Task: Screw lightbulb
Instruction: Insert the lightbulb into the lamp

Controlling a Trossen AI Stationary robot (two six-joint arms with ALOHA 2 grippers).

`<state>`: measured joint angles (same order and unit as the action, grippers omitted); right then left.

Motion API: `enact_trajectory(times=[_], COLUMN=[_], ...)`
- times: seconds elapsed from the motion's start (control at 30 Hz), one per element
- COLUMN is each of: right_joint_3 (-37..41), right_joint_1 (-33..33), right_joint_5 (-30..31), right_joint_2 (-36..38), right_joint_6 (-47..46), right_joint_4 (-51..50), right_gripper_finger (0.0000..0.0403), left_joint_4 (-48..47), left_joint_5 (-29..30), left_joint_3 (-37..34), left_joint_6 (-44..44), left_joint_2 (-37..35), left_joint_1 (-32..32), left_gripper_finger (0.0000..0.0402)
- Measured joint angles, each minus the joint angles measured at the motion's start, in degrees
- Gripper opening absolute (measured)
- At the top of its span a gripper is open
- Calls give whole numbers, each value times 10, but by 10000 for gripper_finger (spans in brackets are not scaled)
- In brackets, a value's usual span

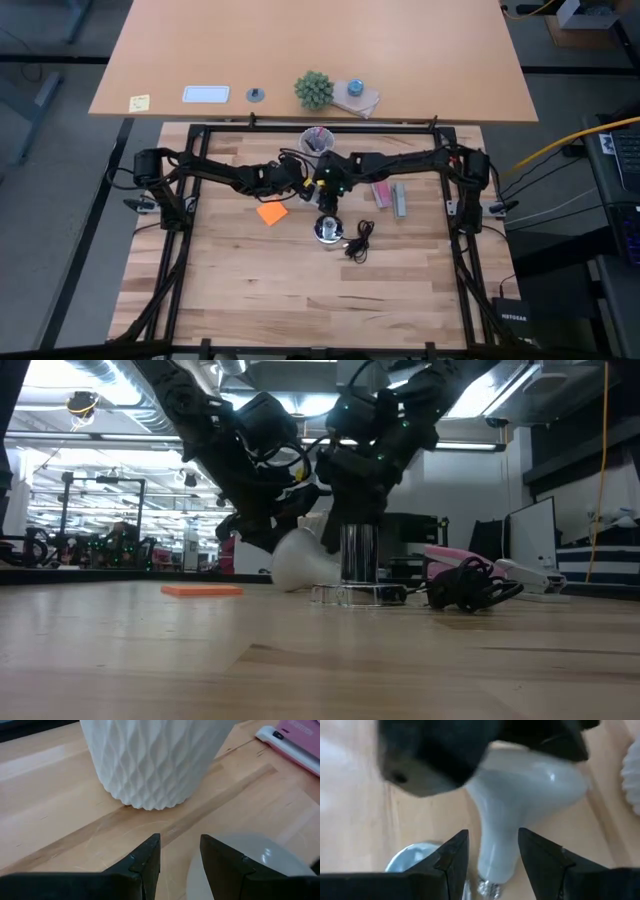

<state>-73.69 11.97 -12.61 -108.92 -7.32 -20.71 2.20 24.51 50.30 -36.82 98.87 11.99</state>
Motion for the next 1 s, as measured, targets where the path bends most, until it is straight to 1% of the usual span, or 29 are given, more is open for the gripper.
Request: enact_trajectory(times=[0.13,0.27,0.3,0.47,0.63,1.0], right_joint_3=[-3,-3,-3,-3,-3,-5], right_joint_1=[-13,-21,-23,-23,-31,-40], right_joint_5=[5,57,61,64,58,60], right_joint_2=[0,0,0,-2,-21,-53], right_joint_6=[-64,-88,-89,-90,-104,-104], right_joint_4=[-12,-21,-22,-21,-19,18], right_gripper_finger=[175,175,175,175,175,175], left_joint_4=[0,0,0,0,0,-12], left_joint_5=[0,0,0,0,1,3], left_joint_3=[0,0,0,0,0,-2], left_joint_6=[1,9,12,17,19,30], left_joint_2=[0,0,0,0,0,0], left_joint_1=[0,0,0,0,0,0], left_gripper_finger=[131,131,131,131,131,131])
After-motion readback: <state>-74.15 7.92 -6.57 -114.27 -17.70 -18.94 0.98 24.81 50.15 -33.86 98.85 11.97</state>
